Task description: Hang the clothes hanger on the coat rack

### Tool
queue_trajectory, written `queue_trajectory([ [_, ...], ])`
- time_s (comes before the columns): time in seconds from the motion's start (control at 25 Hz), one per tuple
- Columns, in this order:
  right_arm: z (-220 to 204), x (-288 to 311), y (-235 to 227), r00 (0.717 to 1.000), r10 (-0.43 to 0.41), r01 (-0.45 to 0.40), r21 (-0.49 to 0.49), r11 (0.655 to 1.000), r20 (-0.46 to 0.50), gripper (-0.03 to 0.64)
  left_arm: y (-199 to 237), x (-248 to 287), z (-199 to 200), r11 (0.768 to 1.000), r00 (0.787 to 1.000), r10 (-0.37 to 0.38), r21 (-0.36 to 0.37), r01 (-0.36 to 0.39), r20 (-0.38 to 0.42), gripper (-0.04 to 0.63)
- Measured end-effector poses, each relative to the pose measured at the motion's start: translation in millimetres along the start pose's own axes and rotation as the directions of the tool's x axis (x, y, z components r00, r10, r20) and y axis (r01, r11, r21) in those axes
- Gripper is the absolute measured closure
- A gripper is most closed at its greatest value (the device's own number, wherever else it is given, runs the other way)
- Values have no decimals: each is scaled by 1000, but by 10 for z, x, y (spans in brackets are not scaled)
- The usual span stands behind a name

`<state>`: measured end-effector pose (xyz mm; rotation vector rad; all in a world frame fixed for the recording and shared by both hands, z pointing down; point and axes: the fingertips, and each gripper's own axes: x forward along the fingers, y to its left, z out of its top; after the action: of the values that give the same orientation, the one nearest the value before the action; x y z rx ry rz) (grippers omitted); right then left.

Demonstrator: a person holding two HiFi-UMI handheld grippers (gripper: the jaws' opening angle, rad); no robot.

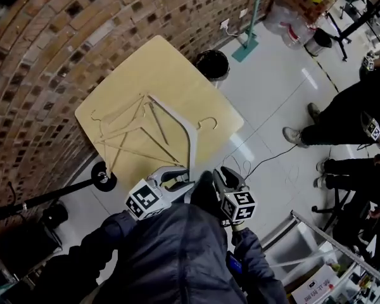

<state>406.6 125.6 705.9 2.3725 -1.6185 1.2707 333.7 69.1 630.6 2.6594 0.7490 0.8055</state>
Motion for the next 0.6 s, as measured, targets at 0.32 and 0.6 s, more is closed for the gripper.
queue_trajectory([
  [0.32, -605, 798, 24, 879, 336, -295, 169, 941, -337, 495, 187, 4, -411, 924, 935, 353, -152, -351, -13, 431],
  [0.6, -966, 880, 50, 755, 425, -362, 222, 905, -500, 479, 361, 114, -723, 748, 806, 590, -402, -528, 40, 431],
])
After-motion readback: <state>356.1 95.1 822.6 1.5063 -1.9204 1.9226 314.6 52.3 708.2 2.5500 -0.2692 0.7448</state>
